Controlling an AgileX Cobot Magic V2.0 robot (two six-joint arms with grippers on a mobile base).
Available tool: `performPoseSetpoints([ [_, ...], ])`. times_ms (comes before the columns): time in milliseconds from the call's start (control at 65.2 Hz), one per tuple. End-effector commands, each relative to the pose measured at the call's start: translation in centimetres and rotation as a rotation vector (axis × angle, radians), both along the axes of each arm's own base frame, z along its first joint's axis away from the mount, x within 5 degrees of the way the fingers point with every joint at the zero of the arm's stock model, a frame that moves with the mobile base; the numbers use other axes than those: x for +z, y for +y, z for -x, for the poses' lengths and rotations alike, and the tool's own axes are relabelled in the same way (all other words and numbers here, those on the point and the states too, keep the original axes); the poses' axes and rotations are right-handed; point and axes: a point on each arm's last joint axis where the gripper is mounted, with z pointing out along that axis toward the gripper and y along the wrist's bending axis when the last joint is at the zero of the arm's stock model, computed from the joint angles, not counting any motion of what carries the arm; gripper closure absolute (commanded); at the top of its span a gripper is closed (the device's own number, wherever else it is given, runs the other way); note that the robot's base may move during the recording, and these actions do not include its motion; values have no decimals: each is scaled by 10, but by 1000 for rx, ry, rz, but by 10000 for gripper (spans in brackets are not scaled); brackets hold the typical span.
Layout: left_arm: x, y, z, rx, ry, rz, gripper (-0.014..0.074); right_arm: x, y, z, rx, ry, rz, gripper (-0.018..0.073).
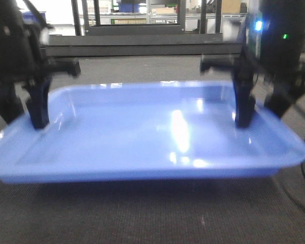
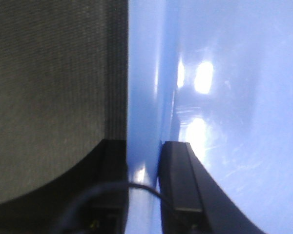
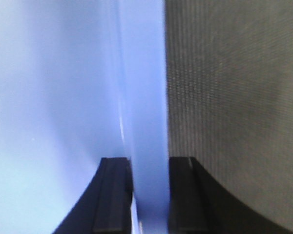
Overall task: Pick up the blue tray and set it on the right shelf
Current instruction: 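Lift the blue tray off the table with both grippers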
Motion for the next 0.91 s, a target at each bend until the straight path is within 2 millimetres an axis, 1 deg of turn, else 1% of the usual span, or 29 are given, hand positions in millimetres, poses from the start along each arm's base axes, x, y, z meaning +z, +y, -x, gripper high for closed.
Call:
performPoseSetpoints([
  [0, 46, 6, 20, 76, -108, 40, 574, 46, -4, 16, 10, -122, -42, 417],
  [61, 58, 8, 36, 101, -134, 49, 574, 57, -4, 28, 22, -157, -52, 417],
  [153, 65, 8, 62, 133, -162, 44, 574, 64, -2, 48, 29, -206, -40, 417],
  [245, 65, 7, 92, 140, -179, 45, 574, 65, 0, 72, 41, -237, -18, 417],
  [307, 63, 7, 111, 132, -176, 54, 574, 61, 0, 88, 68, -234, -11, 417],
  [384, 63, 7, 128, 117, -180, 74, 574, 60, -2, 101, 77, -234, -19, 417],
  [460, 66, 7, 141, 109, -189, 94, 574, 58, -6, 112, 83, -231, -21, 417],
  [537, 68, 9, 150, 100, -208, 97, 574, 54, -9, 122, 93, -223, -19, 417],
  [629, 71, 10, 154, 83, -227, 77, 574, 50, -13, 130, 88, -223, -24, 417],
  [890, 70, 12, 153, 67, -235, 43, 574, 51, -16, 133, 85, -216, -19, 417],
])
